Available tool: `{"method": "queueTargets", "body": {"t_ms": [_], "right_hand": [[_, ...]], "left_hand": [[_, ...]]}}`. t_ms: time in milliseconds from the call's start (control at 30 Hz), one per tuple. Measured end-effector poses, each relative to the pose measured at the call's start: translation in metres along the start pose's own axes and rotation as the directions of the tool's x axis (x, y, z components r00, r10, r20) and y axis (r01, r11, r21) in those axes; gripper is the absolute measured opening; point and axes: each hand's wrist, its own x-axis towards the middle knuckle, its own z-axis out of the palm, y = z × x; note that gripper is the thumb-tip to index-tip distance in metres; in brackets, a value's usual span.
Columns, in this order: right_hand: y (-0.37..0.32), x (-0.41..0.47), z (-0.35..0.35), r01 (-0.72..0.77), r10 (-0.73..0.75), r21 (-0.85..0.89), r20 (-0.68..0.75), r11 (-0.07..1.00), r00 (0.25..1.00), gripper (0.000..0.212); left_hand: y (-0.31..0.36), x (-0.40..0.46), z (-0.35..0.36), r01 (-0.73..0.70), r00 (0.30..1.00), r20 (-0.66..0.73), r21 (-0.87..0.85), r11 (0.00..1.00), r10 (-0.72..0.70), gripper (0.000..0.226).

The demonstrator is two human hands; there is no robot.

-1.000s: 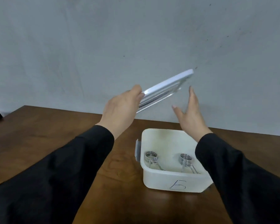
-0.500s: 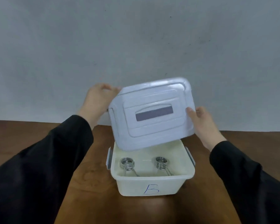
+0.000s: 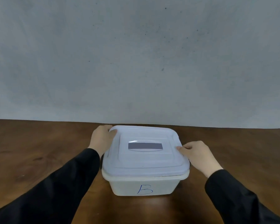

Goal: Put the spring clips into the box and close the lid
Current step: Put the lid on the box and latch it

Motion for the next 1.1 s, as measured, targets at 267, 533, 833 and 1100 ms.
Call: {"method": "queueTargets", "body": {"t_ms": [267, 533, 833, 1100], "right_hand": [[0.004, -0.011, 0.0, -0.016, 0.016, -0.02, 0.029, 1.0, 0.999, 0.051], [0.008, -0.02, 0.0, -0.093, 0.079, 0.143, 0.099, 0.985, 0.992, 0.067], [0.012, -0.035, 0.019, -0.044, -0.025, 0.362, 0.184, 0.931, 0.983, 0.043], [0.008, -0.038, 0.024, 0.109, -0.137, 0.279, 0.084, 0.954, 0.987, 0.028]], "left_hand": [[-0.013, -0.01, 0.008, 0.024, 0.994, 0.101, 0.082, 0.996, -0.033, 0.047], [-0.025, -0.055, -0.009, 0.275, 0.939, 0.276, -0.256, 0.927, -0.202, 0.09], [-0.026, -0.075, -0.003, 0.321, 0.928, 0.323, -0.43, 0.844, -0.188, 0.037], [-0.025, -0.074, 0.009, 0.221, 0.969, 0.167, -0.273, 0.936, -0.18, 0.064]]}}
